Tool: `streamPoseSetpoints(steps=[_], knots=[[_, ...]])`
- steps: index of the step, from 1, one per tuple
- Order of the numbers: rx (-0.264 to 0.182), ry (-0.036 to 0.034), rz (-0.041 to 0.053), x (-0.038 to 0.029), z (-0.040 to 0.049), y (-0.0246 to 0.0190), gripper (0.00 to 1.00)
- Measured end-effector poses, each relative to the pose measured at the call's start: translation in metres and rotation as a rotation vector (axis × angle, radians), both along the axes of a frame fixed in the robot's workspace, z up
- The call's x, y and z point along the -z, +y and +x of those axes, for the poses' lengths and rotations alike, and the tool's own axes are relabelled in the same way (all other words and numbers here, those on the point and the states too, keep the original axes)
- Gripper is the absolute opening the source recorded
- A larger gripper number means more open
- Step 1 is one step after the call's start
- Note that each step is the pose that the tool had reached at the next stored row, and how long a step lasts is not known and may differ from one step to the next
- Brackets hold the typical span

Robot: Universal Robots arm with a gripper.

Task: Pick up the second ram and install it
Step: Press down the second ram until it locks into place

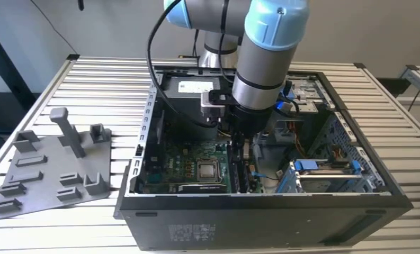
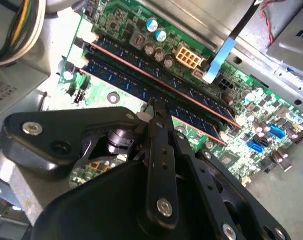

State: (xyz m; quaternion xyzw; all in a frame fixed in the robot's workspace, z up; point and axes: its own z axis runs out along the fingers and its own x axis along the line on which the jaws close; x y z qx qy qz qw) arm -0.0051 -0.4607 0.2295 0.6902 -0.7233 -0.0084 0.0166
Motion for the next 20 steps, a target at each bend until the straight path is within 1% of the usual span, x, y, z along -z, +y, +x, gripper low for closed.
streamPoseSetpoints(steps=[1,6,7,8,20], knots=[[0.000,0.0003,-0.0013,-0.0051,-0.0001,-0.0002,0.11],[0.000,0.0004,-0.0013,-0.0273,0.0000,-0.0002,0.11],[0.000,0.0005,-0.0013,-0.0314,0.0000,-0.0002,0.11],[0.000,0.0005,-0.0013,-0.0335,0.0000,-0.0002,0.11],[0.000,0.0005,-0.0012,-0.0343,0.0000,-0.0002,0.11]])
